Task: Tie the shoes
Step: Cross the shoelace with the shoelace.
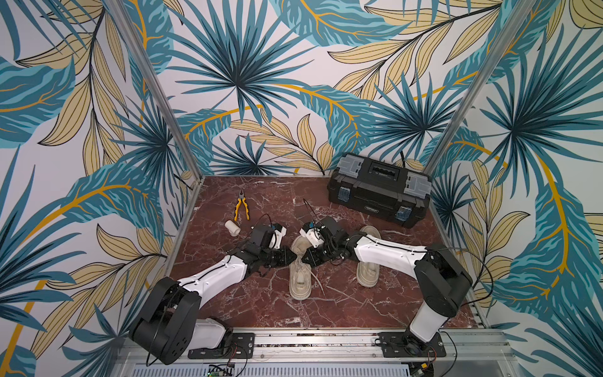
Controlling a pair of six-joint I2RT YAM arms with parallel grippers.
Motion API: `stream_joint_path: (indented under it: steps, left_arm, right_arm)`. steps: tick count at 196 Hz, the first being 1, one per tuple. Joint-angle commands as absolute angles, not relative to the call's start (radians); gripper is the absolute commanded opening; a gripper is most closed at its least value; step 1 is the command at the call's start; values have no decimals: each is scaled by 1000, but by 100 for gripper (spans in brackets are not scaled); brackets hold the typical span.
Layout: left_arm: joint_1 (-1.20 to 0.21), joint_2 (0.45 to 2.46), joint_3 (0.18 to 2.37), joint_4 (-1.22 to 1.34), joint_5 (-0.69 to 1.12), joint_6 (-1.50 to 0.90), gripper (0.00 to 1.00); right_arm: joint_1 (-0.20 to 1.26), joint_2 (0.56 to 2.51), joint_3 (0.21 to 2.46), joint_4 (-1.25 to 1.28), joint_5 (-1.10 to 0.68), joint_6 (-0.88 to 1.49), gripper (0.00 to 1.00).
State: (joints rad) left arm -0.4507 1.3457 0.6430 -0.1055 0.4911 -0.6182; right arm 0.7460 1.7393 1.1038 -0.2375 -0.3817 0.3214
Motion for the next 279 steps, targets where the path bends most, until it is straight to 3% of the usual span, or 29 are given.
stream_joint_path:
  steps: [1, 196, 279]
  left_arm:
    - [-451, 1342, 618, -46, 527, -620, 18]
    - [-469, 1388, 630, 31, 546, -653, 24]
    - [-492, 1414, 634, 36, 536, -655, 20]
  right_arm:
    - [747, 1743, 1098, -265, -370, 308, 0]
    - [747, 1740, 1100, -253, -389, 313, 0]
    - [747, 1730, 1102, -238, -388, 324, 0]
